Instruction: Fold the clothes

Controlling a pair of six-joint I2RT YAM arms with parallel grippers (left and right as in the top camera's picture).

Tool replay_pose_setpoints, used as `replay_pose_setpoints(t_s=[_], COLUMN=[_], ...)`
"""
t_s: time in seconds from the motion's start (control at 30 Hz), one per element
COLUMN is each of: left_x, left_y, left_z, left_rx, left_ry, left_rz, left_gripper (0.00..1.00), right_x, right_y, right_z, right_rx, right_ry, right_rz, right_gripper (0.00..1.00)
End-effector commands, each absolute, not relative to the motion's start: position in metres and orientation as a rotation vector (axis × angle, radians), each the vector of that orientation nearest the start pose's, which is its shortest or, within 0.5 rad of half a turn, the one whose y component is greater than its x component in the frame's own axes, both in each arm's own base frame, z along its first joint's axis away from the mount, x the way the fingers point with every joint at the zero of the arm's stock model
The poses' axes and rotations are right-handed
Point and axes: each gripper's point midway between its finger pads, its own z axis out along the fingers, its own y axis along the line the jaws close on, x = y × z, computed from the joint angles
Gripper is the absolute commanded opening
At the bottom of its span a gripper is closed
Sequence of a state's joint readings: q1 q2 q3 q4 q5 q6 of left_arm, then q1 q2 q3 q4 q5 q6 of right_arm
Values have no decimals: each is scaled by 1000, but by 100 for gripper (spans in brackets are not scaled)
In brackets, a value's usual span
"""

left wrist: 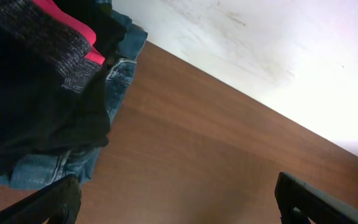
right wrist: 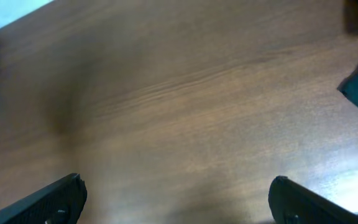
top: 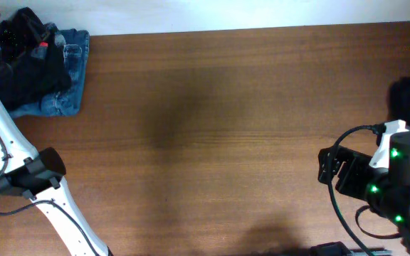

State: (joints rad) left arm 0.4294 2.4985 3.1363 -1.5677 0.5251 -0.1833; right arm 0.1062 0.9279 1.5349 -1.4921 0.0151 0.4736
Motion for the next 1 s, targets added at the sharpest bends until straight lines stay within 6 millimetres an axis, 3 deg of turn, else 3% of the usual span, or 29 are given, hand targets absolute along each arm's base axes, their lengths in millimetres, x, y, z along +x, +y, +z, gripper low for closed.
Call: replay_pose_setpoints(t_s=[0.0,0.2,0.53,0.77,0.97], left_x=[512,512,512,512,512], left_y=[139,139,139,139,139], left_z=[291,291,291,291,291], left_rx=[-506,-506,-506,-506,-506], left_ry=[2340,2340,2340,2340,2340], left_rz=[-557,-557,-557,-557,-557], left_gripper=[99,99,99,99,99], right_x=[185,205,231,244,243], right_y=[5,3,4,5,1], right_z=[298,255,204,197,216], right_rx=[488,397,303,271,271], right_ry=[2394,2251,1897,1681,1538], right_rz=[181,182,224,259,269], right_gripper=[99,99,99,99,99])
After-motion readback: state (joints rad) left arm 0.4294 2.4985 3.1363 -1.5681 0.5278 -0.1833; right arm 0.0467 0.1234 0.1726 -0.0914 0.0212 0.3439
